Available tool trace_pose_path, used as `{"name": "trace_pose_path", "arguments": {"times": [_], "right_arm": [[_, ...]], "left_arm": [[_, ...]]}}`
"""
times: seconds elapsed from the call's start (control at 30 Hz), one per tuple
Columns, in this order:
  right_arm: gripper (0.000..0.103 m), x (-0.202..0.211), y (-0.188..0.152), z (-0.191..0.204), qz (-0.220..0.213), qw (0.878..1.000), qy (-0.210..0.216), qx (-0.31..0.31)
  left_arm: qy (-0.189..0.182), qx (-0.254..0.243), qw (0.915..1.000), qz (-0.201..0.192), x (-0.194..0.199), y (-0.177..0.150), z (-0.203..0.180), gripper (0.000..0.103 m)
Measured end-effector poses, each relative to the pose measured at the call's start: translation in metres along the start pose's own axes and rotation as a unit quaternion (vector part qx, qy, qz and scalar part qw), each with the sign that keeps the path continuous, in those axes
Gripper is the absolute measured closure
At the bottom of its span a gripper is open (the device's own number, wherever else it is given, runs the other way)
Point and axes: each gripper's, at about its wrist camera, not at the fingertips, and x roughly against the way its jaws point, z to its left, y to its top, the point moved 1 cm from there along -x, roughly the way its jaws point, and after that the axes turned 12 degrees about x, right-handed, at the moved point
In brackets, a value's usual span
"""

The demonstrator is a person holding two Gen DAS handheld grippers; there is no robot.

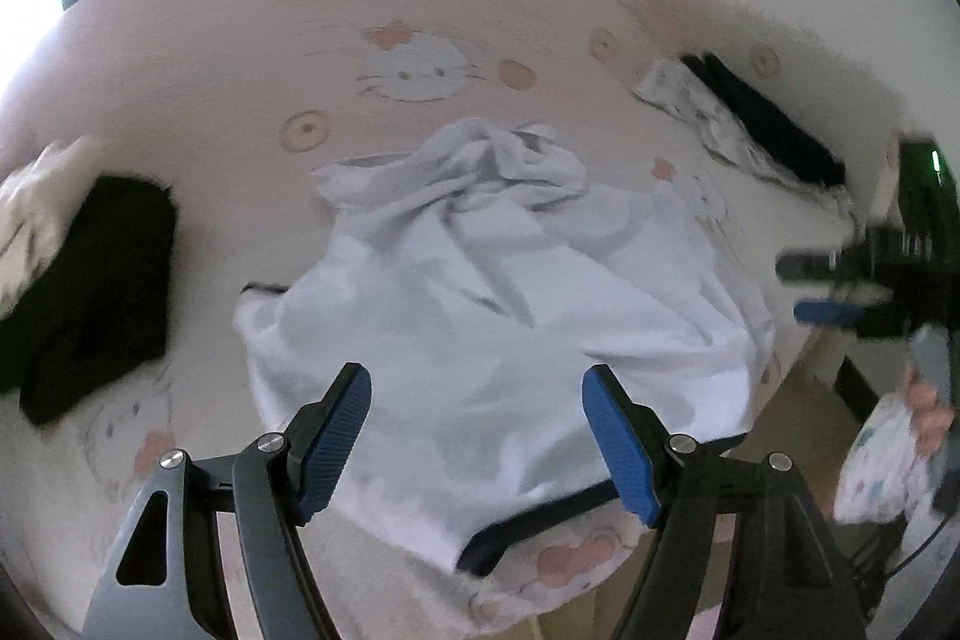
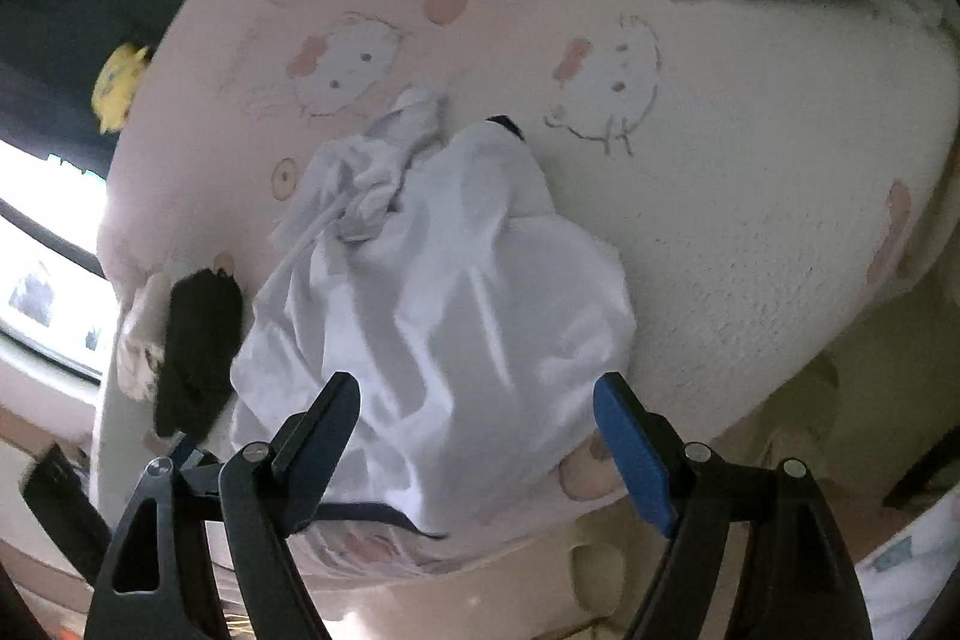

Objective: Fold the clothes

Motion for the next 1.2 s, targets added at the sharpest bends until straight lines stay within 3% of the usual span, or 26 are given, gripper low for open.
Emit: {"name": "trace_pose_path", "arguments": {"times": [0.27, 0.4, 0.5, 0.67, 0.8, 0.97, 1.1, 1.2], "right_arm": [[0.023, -0.002, 0.052, -0.005, 0.026, 0.999, -0.002, 0.023], [0.023, -0.016, 0.039, -0.036, 0.028, 0.997, 0.036, -0.055], [0.023, -0.022, 0.024, -0.062, 0.03, 0.982, 0.103, -0.155], [0.023, -0.015, 0.013, -0.084, 0.012, 0.97, 0.122, -0.21], [0.023, -0.023, 0.009, -0.081, 0.022, 0.971, 0.131, -0.2], [0.023, -0.034, 0.004, -0.077, 0.036, 0.971, 0.142, -0.187], [0.023, -0.042, 0.003, -0.076, 0.046, 0.971, 0.158, -0.176], [0.022, -0.05, 0.003, -0.083, 0.037, 0.96, 0.191, -0.203]], "left_arm": [[-0.016, -0.05, 0.9986, 0.007, -0.029, 0.028, -0.054, 0.032], [-0.03, -0.075, 0.9963, 0.029, -0.041, 0.032, -0.078, 0.032], [-0.04, -0.098, 0.9936, 0.039, -0.047, 0.029, -0.098, 0.032], [-0.043, -0.134, 0.9889, 0.049, -0.062, 0.019, -0.13, 0.032], [-0.042, -0.173, 0.9821, 0.062, -0.081, 0.013, -0.152, 0.032], [-0.057, -0.192, 0.9738, 0.107, -0.098, 0.008, -0.165, 0.032], [-0.079, -0.16, 0.9701, 0.164, -0.111, 0.008, -0.163, 0.032], [-0.071, -0.128, 0.9714, 0.187, -0.117, 0.008, -0.155, 0.032]]}}
